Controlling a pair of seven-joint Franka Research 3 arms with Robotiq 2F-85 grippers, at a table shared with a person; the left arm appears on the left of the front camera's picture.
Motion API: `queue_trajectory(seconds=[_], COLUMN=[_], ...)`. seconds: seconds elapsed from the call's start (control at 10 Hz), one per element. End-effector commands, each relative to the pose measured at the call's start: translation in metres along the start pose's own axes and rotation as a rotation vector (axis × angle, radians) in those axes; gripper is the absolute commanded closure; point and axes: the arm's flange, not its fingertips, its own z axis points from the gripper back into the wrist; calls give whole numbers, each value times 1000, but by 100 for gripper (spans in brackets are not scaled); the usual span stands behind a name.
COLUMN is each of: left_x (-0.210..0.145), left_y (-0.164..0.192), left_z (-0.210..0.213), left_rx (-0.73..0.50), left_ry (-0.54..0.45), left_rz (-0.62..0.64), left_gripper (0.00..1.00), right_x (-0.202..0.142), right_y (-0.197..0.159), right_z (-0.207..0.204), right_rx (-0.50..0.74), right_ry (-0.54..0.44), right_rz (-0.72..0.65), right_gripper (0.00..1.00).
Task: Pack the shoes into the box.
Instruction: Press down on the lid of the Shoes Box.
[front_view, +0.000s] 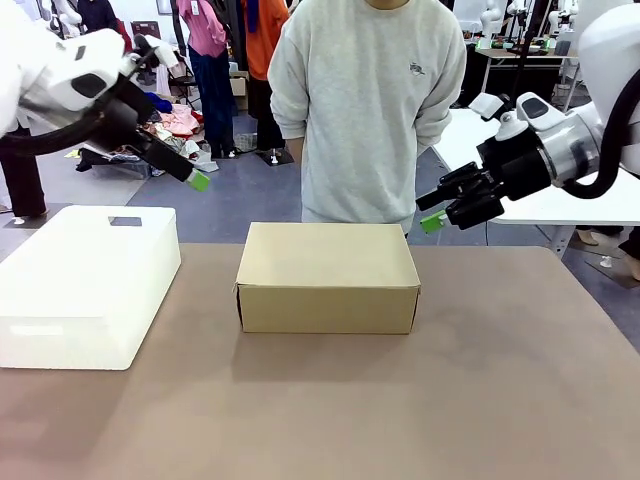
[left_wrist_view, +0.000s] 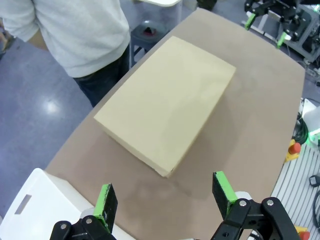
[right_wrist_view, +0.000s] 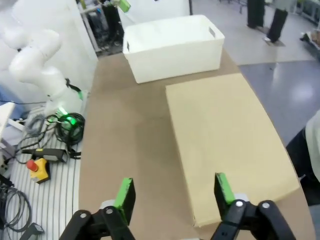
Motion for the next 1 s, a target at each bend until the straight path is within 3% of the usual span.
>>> queue_trajectory(seconds=[0.0, 0.3, 0.4, 0.7, 0.8, 0.9], left_x=[18, 23, 18, 18, 21, 23], left_y=[0, 1, -2, -2, -1, -1], left_z=[-17, -27, -27, -27, -30, -33], left_rx=[-5, -6, -12, -12, -5, 23], left_ry=[-5, 22, 24, 24, 32, 38], left_rz=[37, 39, 32, 32, 29, 108], left_gripper=[0, 0, 0, 0, 5, 24], right_x=[8, 11, 10, 10, 8, 15], right_y=[27, 49, 33, 33, 39, 45], right_z=[-5, -1, 1, 1, 2, 6], right_rx=[-88, -145, -105, -105, -110, -176], right_ry=[97, 152, 87, 87, 93, 98], right_rz=[-31, -3, 15, 15, 11, -53], right_gripper=[0, 0, 0, 0, 0, 0])
